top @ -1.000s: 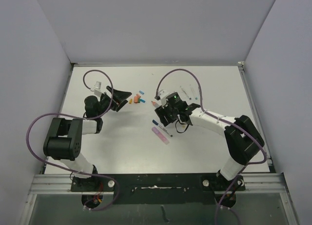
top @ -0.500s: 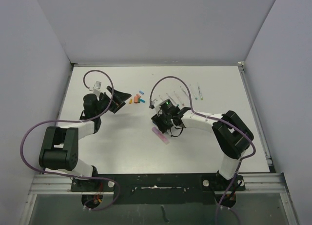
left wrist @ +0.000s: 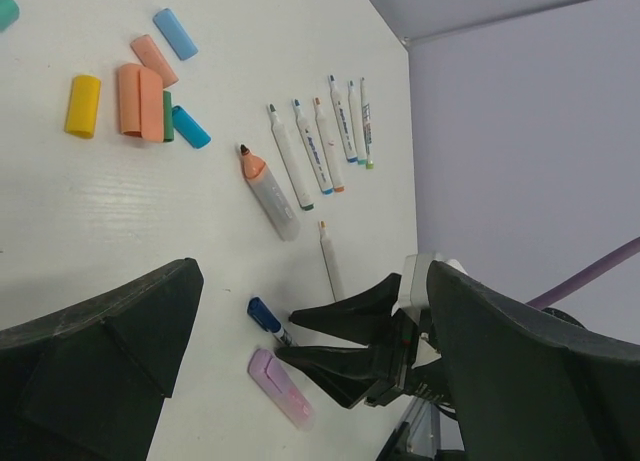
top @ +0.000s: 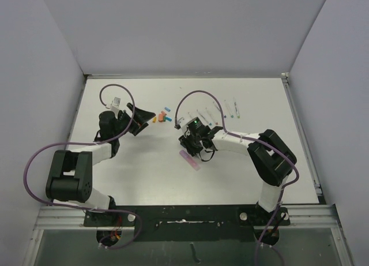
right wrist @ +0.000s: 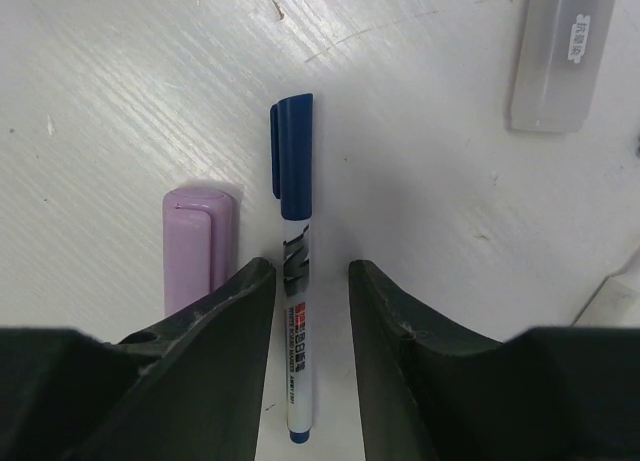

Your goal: Open the pen caps

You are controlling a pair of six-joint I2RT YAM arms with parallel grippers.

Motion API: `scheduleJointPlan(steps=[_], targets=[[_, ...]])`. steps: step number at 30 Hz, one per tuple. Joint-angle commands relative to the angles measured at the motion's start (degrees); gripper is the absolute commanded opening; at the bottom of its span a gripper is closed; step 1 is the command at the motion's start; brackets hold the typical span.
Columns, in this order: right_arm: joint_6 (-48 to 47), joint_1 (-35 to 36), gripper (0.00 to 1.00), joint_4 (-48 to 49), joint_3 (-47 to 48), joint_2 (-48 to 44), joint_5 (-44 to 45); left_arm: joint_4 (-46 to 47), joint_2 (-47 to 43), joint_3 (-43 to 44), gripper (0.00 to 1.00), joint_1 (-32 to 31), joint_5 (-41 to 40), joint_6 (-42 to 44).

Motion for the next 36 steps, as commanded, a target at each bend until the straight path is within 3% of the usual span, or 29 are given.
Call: scheduleJointPlan(steps=[1,7,13,25,36], targets=[[-0.4,0.4,0.33,-0.6,1.6,1.4,-1.4,-0.3,-3.7,3.1,0.98,-0.2,-1.1,1.7],[-0.8,0.4,0.14,-1.5,1.8,2.4,-2.1,-3.2,-4.4,3.9,0.98,-0.4,-1.9,3.1],[-2.4,0.0,0.05,-1.7,3.3,1.1,0.7,-7.0,-4.5,5.1,0.98,-2.8,-4.4,4.1],[-1.5,-1.3,0.01,3.3,7.1,-6.6,-2.0,-10.5,-1.1,8.2,0.98,-13.1,-9.5,4.7],[0.5,-1.5,0.01,6.9,7.5,-9.3,-7.4,-8.4,2.2,9.1,0.97,-15.6,-10.1,4.8]])
